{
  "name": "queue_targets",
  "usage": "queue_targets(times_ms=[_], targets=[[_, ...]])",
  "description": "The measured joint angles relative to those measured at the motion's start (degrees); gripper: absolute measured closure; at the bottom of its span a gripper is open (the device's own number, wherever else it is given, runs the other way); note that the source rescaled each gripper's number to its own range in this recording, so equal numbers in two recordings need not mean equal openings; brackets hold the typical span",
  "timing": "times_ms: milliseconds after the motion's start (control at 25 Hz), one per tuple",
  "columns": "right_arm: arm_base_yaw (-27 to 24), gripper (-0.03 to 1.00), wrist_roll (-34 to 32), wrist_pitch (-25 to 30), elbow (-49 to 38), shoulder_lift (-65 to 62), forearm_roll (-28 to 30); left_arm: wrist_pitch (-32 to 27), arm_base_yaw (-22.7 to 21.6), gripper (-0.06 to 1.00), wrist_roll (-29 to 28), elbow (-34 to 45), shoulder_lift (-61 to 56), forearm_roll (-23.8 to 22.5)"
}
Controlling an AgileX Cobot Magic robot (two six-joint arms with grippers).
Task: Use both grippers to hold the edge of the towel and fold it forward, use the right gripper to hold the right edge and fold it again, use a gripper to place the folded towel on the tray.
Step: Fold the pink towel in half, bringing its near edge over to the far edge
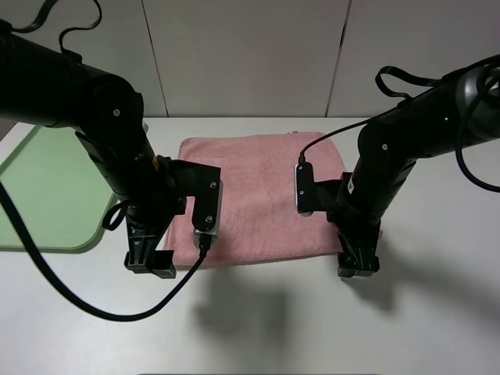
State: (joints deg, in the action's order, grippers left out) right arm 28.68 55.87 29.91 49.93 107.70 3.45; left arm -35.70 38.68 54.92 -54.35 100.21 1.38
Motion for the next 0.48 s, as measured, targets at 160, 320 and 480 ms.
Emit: queue_targets(times_ms=[160,320,480], targets=[[0.0,-0.03,0.9,-0.7,-0.1,0.9,0.0,0.0,0.0,-0.03,0.0,0.0,0.0,0.0],[0.0,-0.03,1.0,-1.1,-0.1,1.9,0.0,0.1,0.0,-0.02,0.0,0.0,0.0,0.0],[0.0,-0.03,1.0,-1.1,-0.1,2.0,-0.2,1.3,0.0,-0.02,0.0,0.0,0.0,0.0]])
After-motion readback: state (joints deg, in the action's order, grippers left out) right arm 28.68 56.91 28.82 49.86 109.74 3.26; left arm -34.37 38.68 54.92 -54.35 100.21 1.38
